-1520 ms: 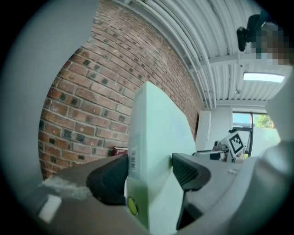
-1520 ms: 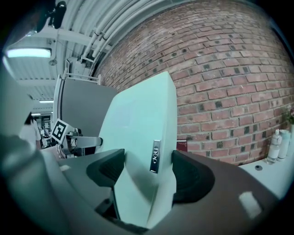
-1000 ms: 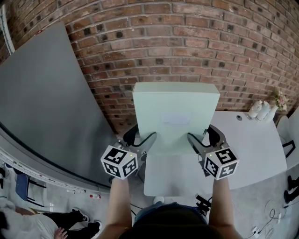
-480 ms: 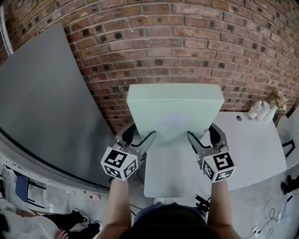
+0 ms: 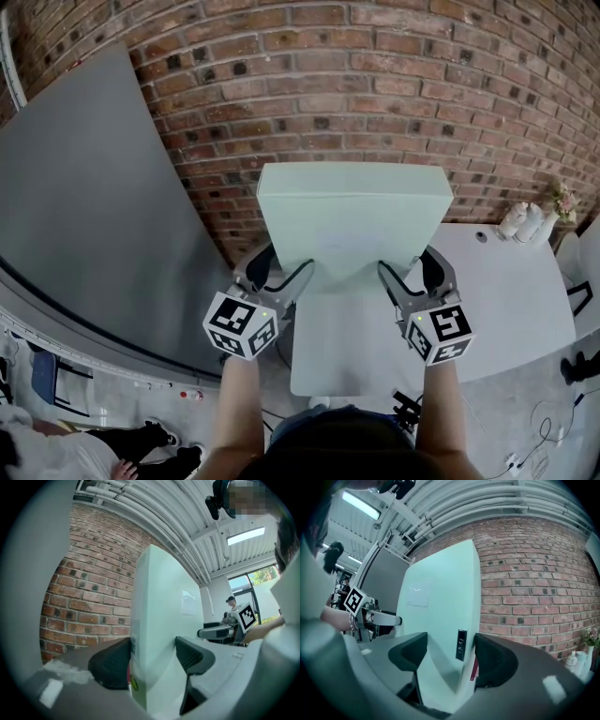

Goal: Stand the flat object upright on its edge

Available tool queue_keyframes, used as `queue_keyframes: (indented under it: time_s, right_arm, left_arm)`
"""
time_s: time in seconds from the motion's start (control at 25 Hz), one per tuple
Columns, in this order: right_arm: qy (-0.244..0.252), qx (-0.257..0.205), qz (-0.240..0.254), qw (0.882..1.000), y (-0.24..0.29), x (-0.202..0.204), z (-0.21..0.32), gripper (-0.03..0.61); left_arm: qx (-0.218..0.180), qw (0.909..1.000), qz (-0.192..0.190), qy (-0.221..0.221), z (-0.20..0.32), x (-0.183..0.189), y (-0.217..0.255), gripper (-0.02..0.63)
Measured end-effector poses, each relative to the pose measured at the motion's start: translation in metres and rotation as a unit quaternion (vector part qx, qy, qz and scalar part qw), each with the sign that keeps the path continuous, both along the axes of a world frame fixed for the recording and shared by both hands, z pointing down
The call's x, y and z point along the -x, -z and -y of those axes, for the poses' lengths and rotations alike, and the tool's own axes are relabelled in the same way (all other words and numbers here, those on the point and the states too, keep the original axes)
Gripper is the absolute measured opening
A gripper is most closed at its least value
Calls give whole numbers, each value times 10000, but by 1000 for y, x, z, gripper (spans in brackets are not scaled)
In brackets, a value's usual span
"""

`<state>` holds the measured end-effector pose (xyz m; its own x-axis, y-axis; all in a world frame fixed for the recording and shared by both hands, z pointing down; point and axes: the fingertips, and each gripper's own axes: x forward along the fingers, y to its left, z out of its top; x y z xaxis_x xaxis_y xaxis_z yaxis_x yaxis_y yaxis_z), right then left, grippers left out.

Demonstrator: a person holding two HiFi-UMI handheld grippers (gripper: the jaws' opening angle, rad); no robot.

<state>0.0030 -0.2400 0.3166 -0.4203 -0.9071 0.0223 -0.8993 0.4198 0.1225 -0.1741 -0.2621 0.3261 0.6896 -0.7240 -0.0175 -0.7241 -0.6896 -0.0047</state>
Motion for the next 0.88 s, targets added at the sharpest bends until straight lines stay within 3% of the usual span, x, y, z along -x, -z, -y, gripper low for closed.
queue_keyframes:
  time_s: [0.88]
  right_arm:
    - [-101, 0, -17, 9999, 2, -3, -6, 318]
  left_arm:
    - [-53, 10000, -10, -8, -2, -3, 3, 308]
